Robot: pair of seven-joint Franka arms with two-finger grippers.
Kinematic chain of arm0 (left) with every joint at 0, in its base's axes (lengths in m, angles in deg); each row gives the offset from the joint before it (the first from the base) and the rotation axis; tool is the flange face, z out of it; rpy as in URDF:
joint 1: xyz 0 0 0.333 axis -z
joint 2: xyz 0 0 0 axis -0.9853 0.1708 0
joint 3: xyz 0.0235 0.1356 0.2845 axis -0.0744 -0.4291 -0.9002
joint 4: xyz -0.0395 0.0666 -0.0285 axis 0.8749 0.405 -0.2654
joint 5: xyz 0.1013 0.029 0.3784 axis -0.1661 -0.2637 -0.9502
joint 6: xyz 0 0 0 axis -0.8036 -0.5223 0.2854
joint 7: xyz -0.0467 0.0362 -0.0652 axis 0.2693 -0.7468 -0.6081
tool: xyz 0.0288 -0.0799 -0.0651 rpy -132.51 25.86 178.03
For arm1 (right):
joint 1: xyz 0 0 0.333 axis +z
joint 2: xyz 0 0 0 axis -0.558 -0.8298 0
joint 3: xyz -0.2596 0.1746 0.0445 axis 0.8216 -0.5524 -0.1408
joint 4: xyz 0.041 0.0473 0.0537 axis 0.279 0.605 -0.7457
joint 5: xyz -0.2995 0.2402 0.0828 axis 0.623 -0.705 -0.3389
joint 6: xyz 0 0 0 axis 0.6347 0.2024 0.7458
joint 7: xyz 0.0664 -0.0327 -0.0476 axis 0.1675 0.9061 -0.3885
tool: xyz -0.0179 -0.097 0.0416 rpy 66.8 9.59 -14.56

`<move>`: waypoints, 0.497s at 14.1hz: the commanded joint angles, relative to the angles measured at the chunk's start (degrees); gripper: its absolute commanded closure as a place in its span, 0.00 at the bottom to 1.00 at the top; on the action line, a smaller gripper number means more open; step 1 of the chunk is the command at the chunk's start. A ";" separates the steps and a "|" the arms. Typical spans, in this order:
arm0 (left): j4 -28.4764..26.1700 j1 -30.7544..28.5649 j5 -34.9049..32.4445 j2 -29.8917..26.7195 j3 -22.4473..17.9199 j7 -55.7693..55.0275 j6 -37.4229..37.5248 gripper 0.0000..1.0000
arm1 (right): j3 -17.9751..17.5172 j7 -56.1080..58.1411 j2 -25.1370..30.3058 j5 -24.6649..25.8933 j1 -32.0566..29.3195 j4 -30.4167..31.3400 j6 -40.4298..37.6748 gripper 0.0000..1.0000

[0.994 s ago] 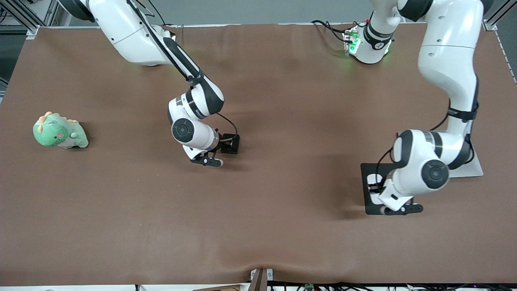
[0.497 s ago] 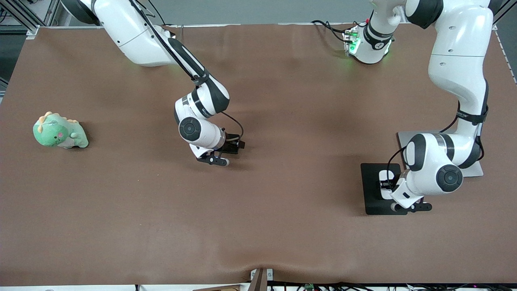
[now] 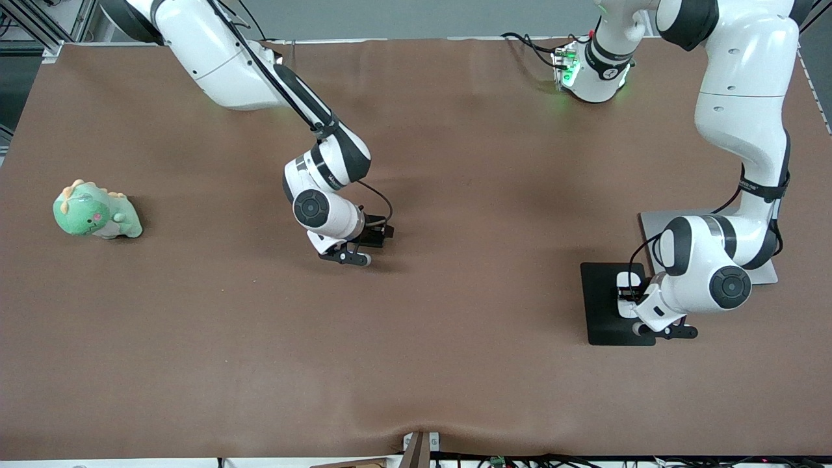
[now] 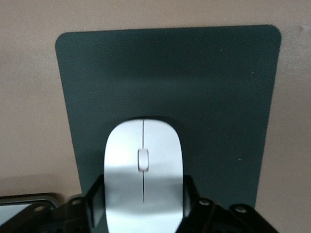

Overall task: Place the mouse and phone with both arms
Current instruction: 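Release the mouse on the pad while the right gripper carries the phone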

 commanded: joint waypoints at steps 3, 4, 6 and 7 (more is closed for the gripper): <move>-0.61 -0.28 -0.61 -4.50 0.47 0.78 0.00 0.00 | -0.22 -7.42 -0.55 3.35 -1.21 -4.65 -10.24 1.00; -0.70 -0.28 -0.70 -6.08 0.56 0.78 0.09 0.00 | -0.13 -7.08 -0.20 3.61 -1.56 -5.81 -15.34 1.00; -0.70 -0.20 -0.70 -9.68 0.56 0.60 0.70 0.00 | 0.22 -5.86 1.03 4.06 -3.05 -7.13 -20.21 1.00; -0.70 -0.11 -0.70 -11.70 0.65 0.60 2.53 0.00 | 0.65 -2.11 2.60 4.32 -4.36 -7.05 -22.40 1.00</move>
